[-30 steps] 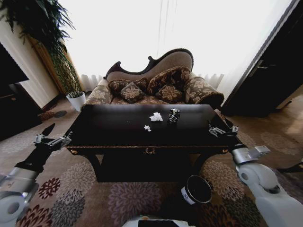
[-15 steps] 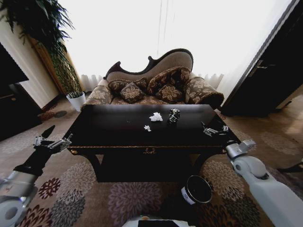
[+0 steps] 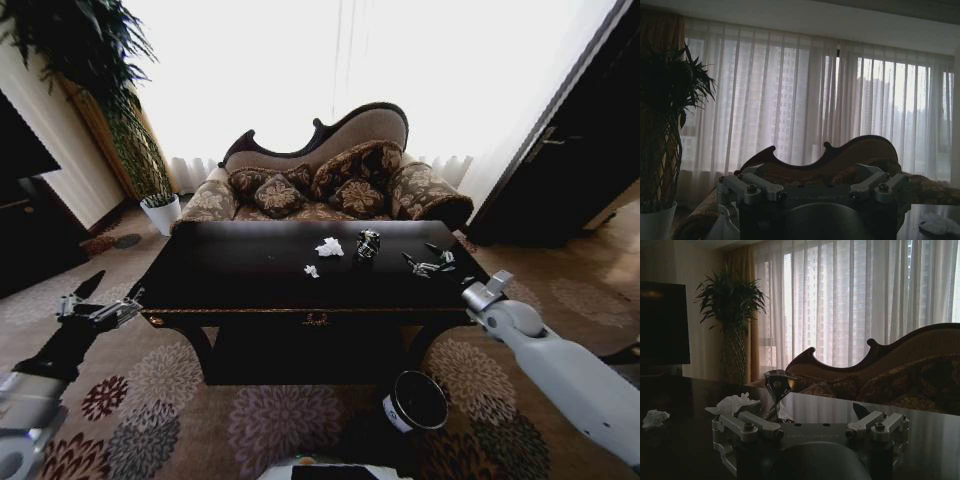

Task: Move to the front of the table and place the trash on the table into the trash bin.

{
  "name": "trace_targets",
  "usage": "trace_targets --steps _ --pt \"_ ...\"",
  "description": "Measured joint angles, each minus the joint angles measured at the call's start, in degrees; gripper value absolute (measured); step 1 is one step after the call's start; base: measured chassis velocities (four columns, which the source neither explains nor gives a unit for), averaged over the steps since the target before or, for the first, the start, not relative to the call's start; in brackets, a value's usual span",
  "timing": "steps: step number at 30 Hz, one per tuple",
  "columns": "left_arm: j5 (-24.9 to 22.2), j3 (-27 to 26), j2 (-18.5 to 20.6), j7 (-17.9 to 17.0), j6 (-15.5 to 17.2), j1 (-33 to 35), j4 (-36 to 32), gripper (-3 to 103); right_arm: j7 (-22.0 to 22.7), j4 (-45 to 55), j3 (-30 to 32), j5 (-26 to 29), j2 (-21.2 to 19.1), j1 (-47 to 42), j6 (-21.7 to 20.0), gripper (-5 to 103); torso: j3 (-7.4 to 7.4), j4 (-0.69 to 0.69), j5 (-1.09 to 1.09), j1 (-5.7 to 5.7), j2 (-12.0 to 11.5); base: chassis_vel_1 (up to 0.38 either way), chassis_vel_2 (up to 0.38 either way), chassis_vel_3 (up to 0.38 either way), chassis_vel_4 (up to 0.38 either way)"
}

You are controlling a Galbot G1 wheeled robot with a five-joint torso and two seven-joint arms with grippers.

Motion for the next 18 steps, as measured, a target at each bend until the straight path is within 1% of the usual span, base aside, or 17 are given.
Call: trace_targets --steps 2,3,6,7,10,18 --pt "0.2 0.0 -0.7 0.0 -0.1 0.3 -0.2 100 0.8 -0.1 -2.3 -0.3 0.6 1.8 -0.6 100 0.0 0.0 0.01 0.0 0.0 0.0 0.0 0.0 0.0" --pt "0.2 0.0 -0.7 0.0 -0.1 0.3 -0.2 100 0.8 -0.1 -2.3 -0.3 0.6 1.8 -0.6 100 0.0 0.0 0.01 0.0 0.0 0.0 0.0 0.0 0.0" --pt "1.0 0.5 -1.9 0.1 -0.1 0.5 -0.8 100 4.4 0.2 -5.8 -1.0 1.5 5.9 -2.3 100 0.0 0.0 0.01 0.0 0.0 0.0 0.0 0.0 0.0" --pt "1.0 0.5 -1.9 0.1 -0.1 0.5 -0.8 100 4.4 0.2 -5.8 -1.0 1.5 5.9 -2.3 100 0.0 0.0 0.01 0.0 0.0 0.0 0.0 0.0 0.0" --pt "1.5 0.7 -2.6 0.1 -0.2 0.5 -0.9 100 6.9 0.3 -7.9 -1.0 1.8 9.3 -3.9 100 0.0 0.01 -0.01 0.0 0.0 0.0 0.0 0.0 0.0" --pt "2.0 0.8 -3.1 0.2 -0.2 0.5 -0.8 100 7.9 0.1 -10.5 -1.0 2.8 12.2 -5.3 100 0.0 0.0 0.01 0.0 0.0 0.0 0.0 0.0 0.0"
